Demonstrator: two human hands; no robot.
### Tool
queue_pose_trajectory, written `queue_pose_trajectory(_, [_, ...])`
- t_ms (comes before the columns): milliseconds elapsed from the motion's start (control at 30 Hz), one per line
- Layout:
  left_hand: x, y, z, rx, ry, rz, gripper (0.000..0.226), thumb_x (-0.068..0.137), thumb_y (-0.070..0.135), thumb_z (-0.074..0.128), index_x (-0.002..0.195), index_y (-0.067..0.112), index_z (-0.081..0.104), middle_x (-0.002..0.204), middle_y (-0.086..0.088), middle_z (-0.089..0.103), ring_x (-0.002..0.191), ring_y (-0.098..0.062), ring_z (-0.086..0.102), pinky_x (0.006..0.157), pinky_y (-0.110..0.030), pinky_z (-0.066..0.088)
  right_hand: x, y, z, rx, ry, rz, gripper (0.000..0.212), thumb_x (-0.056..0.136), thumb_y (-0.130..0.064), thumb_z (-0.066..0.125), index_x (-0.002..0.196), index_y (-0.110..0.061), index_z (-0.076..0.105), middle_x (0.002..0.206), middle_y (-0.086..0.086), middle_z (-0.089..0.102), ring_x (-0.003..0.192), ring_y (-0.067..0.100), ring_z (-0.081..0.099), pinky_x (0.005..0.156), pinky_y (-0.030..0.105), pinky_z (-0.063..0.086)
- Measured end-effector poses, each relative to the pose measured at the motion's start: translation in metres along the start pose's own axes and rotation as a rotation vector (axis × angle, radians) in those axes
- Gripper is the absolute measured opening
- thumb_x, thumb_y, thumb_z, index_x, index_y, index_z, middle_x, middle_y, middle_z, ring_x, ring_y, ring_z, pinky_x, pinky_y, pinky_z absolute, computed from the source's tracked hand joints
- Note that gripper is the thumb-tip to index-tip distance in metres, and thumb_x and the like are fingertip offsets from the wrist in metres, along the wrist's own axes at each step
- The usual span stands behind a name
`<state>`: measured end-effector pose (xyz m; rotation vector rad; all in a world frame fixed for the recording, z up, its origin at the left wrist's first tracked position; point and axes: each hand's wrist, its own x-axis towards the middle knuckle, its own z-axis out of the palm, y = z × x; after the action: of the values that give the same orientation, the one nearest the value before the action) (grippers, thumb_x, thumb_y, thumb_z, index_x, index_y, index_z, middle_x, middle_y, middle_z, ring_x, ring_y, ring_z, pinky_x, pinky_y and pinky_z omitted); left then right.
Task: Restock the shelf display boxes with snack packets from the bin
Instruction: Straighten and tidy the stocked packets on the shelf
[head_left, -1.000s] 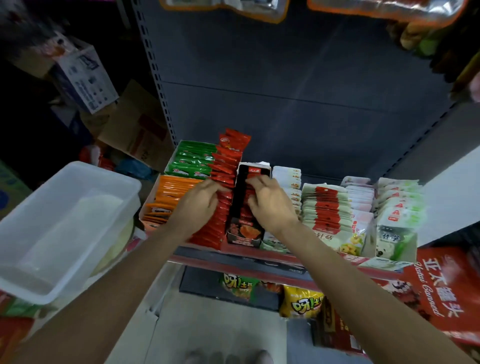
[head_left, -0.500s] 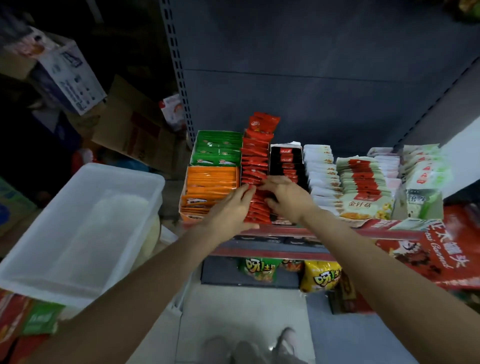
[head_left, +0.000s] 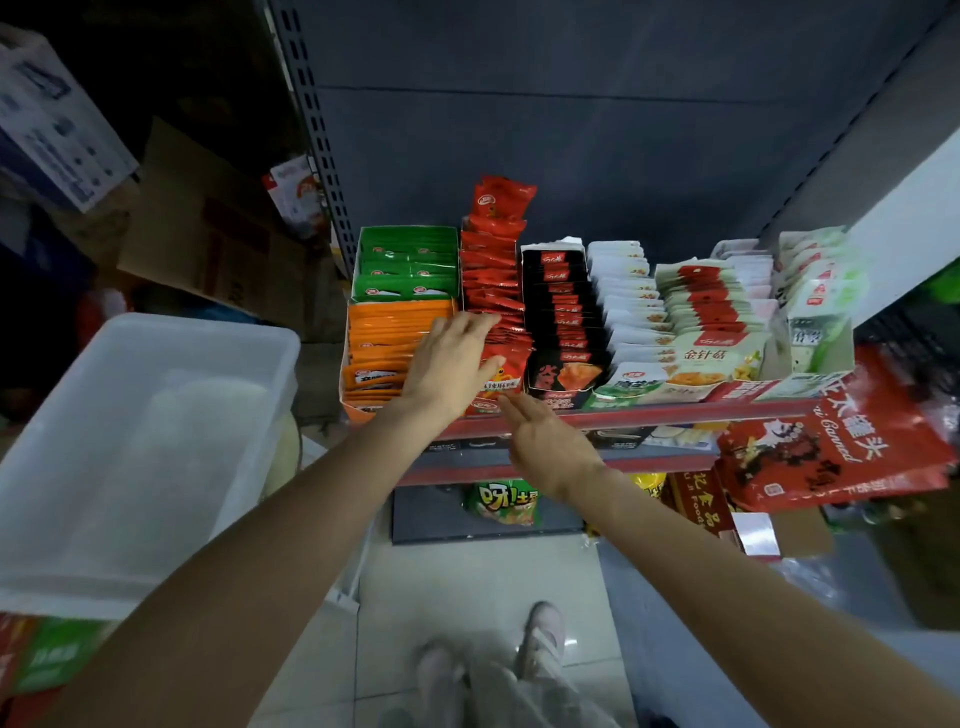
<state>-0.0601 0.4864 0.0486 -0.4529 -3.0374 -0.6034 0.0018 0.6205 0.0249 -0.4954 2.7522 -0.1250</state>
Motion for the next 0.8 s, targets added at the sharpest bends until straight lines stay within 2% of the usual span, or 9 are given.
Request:
queue_pose_trajectory(67, [-0.008,0.001,0.007,0.152,0.094,0.169,0.063,0.092,0.011,0.053,0.148,0.022,0.025,0.152,-0.004,0.028,0.137,-0.025,0.028,0.107,-0.038,0.030,0.000,-0.001,0.003,0.008,-0.022,0.032,0.065,0.096,-0.008,0.039,0.151,-0.007,0.003,0.158,0.006,0.005,0.145,0.022,0.005,0.114,0.032,0.022])
queue_pose_trajectory(133, [-0.017,0.002,0.019,0.256,0.043,0.269,0.082,0.084,-0.005,0.051,0.151,0.021,0.011,0.157,-0.004,0.016,0.143,-0.024,0.016,0.114,-0.037,0.018,0.000,0.000,0.004,0.022,0.007,0.029,0.067,0.095,-0.008,0.041,0.151,-0.010,0.004,0.154,0.006,0.013,0.143,0.022,0.012,0.111,0.032,0.028])
queue_pose_trajectory(200, [-0.019,0.001,0.029,0.327,0.024,0.278,0.090,0.084,-0.001,0.056,0.151,0.020,0.000,0.159,-0.003,0.006,0.146,-0.023,0.006,0.117,-0.035,0.003,-0.001,0.003,0.003,0.017,0.022,0.014,0.066,0.093,-0.006,0.043,0.151,-0.012,0.010,0.149,0.005,0.021,0.139,0.022,0.020,0.108,0.031,0.032])
queue_pose_trajectory(300, [0.000,-0.003,0.024,0.392,0.022,0.282,0.097,0.083,0.009,0.065,0.150,0.020,-0.004,0.159,-0.004,0.000,0.146,-0.024,-0.002,0.115,-0.037,-0.004,0.003,0.007,0.000,0.042,0.028,-0.010,0.061,0.090,-0.004,0.045,0.147,-0.013,0.023,0.144,0.003,0.030,0.130,0.021,0.032,0.105,0.030,0.034])
queue_pose_trajectory(500, [0.027,-0.005,0.011,0.237,-0.078,0.152,0.100,0.082,0.004,0.067,0.150,0.022,-0.004,0.158,-0.002,-0.010,0.145,-0.021,-0.014,0.115,-0.035,0.003,0.004,0.007,-0.014,0.036,-0.028,0.006,0.055,0.091,-0.005,0.046,0.143,-0.015,0.033,0.137,0.002,0.036,0.125,0.023,0.040,0.094,0.039,0.045])
queue_pose_trajectory(567, [0.023,-0.010,0.010,0.197,-0.116,0.195,0.101,0.081,0.004,0.067,0.150,0.023,-0.004,0.158,0.000,-0.011,0.145,-0.019,-0.015,0.115,-0.032,0.014,0.001,0.007,-0.023,0.049,0.076,-0.006,0.046,0.091,-0.005,0.047,0.136,-0.013,0.044,0.128,0.005,0.044,0.118,0.025,0.048,0.084,0.039,0.049])
queue_pose_trajectory(633, [0.024,-0.017,0.003,0.128,-0.151,0.245,0.098,0.083,0.007,0.064,0.150,0.023,-0.006,0.158,0.003,-0.011,0.144,-0.015,-0.016,0.112,-0.027,0.023,0.002,0.009,-0.037,0.086,0.286,-0.041,0.032,0.091,-0.007,0.047,0.123,-0.008,0.055,0.116,0.008,0.052,0.107,0.028,0.053,0.075,0.039,0.052])
queue_pose_trajectory(733, [0.024,-0.024,-0.001,0.080,-0.161,0.255,0.089,0.090,0.016,0.055,0.149,0.017,-0.011,0.158,0.003,-0.015,0.142,-0.009,-0.019,0.119,-0.029,0.008,0.020,0.021,-0.063,0.154,0.553,-0.026,0.028,0.089,-0.004,0.049,0.114,-0.003,0.061,0.108,0.013,0.057,0.100,0.032,0.056,0.076,0.041,0.052])
queue_pose_trajectory(800, [0.022,-0.025,0.002,0.115,-0.090,0.222,0.092,0.091,0.026,0.057,0.147,0.012,-0.016,0.155,-0.003,-0.023,0.141,-0.012,-0.021,0.118,-0.030,-0.003,0.040,0.031,-0.078,0.144,0.575,0.036,0.036,0.089,-0.007,0.050,0.125,-0.004,0.055,0.118,0.014,0.054,0.109,0.032,0.051,0.086,0.042,0.048])
